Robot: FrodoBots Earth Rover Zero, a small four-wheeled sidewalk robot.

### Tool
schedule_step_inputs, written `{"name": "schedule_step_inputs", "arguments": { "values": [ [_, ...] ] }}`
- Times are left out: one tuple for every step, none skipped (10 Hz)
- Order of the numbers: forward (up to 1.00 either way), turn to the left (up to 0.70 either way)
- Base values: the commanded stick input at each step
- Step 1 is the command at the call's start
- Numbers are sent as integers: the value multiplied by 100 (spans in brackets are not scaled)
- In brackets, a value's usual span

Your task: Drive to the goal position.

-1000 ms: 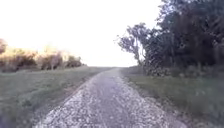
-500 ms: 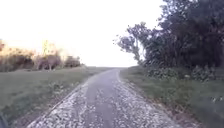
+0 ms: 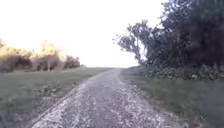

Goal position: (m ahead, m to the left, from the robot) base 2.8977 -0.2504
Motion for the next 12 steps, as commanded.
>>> {"name": "schedule_step_inputs", "arguments": {
  "values": [
    [67,0],
    [67,0],
    [67,0],
    [68,0],
    [68,0],
    [68,0],
    [68,0],
    [69,0],
    [69,0],
    [69,2],
    [69,11],
    [69,21]
  ]
}}
